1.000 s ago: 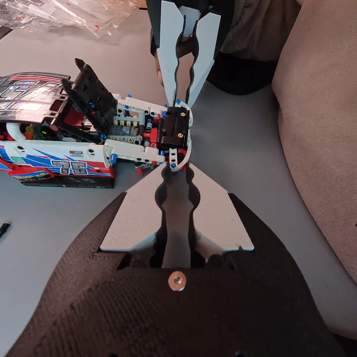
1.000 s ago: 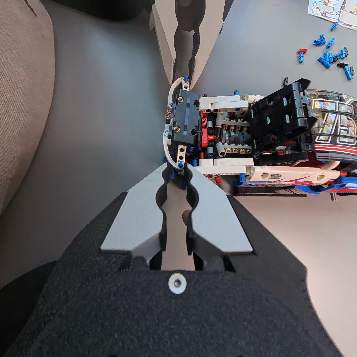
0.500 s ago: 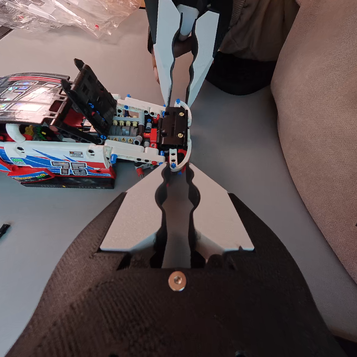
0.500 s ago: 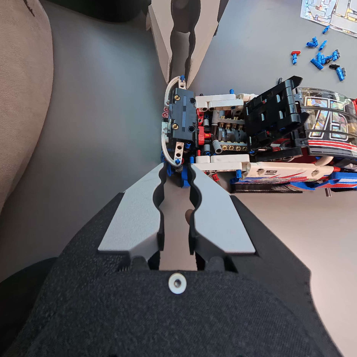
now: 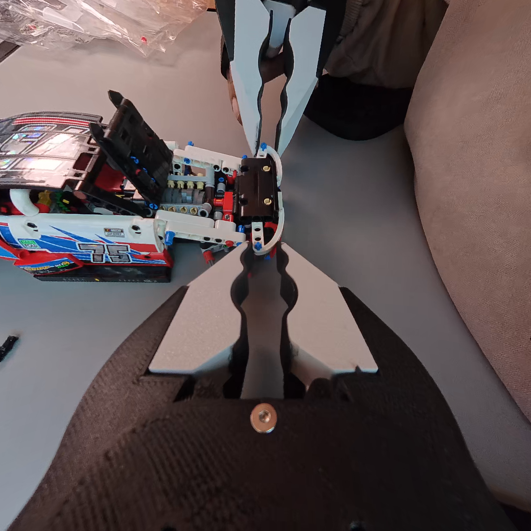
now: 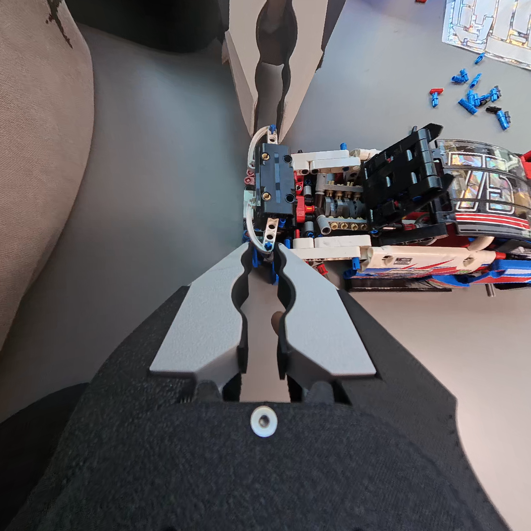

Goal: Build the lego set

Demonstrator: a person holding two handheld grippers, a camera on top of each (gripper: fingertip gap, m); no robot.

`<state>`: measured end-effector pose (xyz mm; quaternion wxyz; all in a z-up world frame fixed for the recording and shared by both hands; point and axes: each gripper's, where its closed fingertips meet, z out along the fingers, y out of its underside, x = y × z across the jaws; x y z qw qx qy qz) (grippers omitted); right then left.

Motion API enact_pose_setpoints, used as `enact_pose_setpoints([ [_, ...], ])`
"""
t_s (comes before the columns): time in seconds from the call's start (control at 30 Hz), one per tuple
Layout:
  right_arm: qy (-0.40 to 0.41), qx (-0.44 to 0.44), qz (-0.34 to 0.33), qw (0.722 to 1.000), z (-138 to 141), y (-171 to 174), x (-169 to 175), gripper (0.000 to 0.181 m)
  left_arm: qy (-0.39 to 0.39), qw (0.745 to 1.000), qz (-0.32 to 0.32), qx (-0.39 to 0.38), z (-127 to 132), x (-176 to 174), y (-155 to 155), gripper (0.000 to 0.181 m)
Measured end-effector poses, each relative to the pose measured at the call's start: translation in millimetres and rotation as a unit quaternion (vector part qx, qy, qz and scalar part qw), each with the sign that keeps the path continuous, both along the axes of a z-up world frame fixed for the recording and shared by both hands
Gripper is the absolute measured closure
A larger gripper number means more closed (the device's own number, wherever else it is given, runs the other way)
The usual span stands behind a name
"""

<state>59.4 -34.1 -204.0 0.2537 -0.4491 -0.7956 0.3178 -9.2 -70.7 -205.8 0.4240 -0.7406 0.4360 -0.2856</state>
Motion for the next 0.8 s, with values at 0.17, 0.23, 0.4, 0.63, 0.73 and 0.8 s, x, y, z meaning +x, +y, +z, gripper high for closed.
enact_pose_setpoints([
  [0.17,-0.005,-0.004,-0.008,1.000,-3,6,2,0.171,0.005,1.000,0.004,0.004,1,2,5,0.168],
  [0.23,-0.003,-0.011,-0.010,1.000,-3,7,2,0.172,0.008,1.000,0.008,0.008,1,1,7,0.168],
  [0.4,0.000,-0.030,-0.009,1.000,-3,9,4,0.172,0.008,1.000,0.005,0.008,0,2,6,0.169],
  [0.63,0.001,-0.050,-0.003,0.999,-4,10,7,0.173,0.009,1.000,0.003,0.011,0,4,5,0.171],
  [0.73,-0.006,-0.046,-0.005,0.999,-7,13,10,0.178,0.008,1.000,0.003,0.011,0,4,4,0.171],
  [0.8,-0.005,-0.045,-0.006,0.999,-7,14,11,0.179,0.007,1.000,0.004,0.011,0,4,4,0.172],
])
